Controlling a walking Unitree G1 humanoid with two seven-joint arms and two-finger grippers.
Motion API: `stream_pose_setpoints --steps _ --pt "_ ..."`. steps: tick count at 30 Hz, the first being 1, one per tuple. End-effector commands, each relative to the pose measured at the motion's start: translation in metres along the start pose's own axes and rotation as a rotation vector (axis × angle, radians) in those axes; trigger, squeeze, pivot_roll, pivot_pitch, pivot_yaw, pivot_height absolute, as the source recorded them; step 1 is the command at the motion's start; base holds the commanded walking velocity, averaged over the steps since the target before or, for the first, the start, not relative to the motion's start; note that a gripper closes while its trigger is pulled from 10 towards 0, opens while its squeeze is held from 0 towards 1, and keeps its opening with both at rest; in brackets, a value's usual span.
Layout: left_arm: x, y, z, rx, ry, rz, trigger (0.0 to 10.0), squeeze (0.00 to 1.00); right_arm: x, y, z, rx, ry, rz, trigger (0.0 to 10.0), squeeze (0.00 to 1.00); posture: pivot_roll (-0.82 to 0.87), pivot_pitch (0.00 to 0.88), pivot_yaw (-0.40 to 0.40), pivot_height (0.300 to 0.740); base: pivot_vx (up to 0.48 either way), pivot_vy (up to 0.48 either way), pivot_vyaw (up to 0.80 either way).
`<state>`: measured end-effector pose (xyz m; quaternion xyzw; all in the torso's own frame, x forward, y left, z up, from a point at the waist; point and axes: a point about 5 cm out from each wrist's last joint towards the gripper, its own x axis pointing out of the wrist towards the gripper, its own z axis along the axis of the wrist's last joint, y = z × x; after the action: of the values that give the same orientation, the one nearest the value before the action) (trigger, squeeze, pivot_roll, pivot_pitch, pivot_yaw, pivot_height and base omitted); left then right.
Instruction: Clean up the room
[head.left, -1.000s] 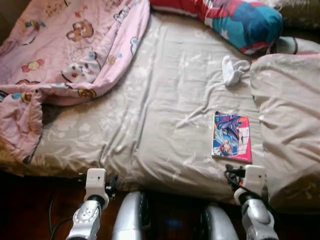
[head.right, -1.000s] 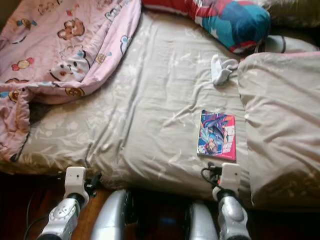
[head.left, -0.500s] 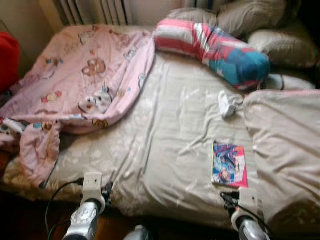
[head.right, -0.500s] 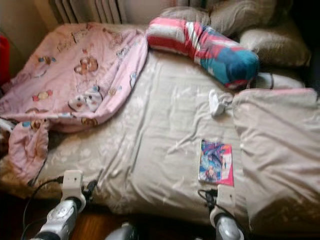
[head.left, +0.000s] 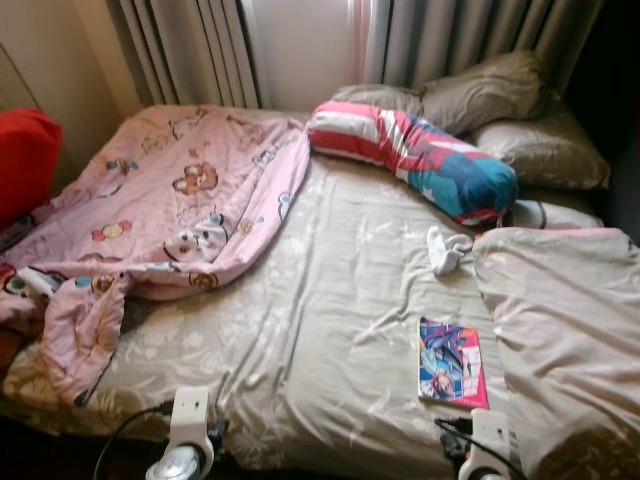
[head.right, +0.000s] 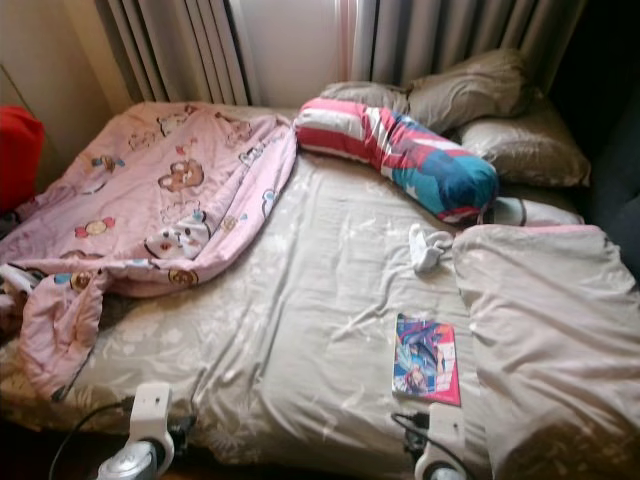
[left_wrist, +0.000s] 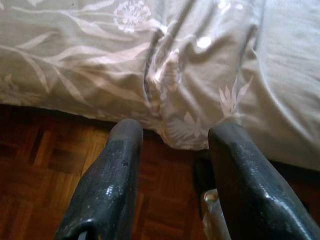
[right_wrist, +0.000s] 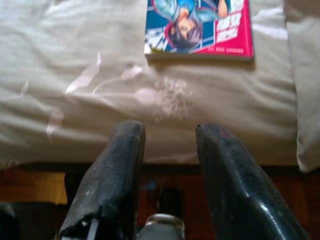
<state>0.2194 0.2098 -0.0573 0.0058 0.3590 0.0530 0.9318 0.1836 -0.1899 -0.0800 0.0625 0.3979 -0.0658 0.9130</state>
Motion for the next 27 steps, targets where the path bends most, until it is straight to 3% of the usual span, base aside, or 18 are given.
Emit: stream_pose_setpoints --steps 1,6,10,12,27 --pt "-0.001 0.002 -0.006 0.012 0.033 0.008 10.0 0.0 -0.002 0.003 -0.01 -0.043 0.041 0.018 10.0 0.0 0.04 0.0 0.039 0.74 0.0 0.0 0.0" --pt "-0.001 0.005 -0.004 0.01 0.029 0.013 10.0 0.0 -0.002 0.003 -0.01 -0.105 0.042 0.023 10.0 0.0 0.04 0.0 0.04 0.74 0.0 0.0 0.0" --pt "-0.001 0.007 -0.005 0.003 0.032 0.022 10.0 0.0 0.0 0.002 -0.001 -0.124 0.016 0.023 10.0 0.0 0.03 0.0 0.039 0.74 0.0 0.0 0.71" --pt "-0.001 0.007 -0.006 0.0 0.037 0.025 10.0 0.0 0.001 0.002 0.001 -0.123 0.015 0.021 10.0 0.0 0.03 0.0 0.04 0.74 0.0 0.0 0.8" --pt "-0.001 0.01 -0.004 -0.007 0.038 0.03 10.0 0.0 0.0 0.008 -0.005 -0.095 0.048 0.037 10.0 0.0 0.04 0.03 0.056 0.74 0.0 0.0 0.0"
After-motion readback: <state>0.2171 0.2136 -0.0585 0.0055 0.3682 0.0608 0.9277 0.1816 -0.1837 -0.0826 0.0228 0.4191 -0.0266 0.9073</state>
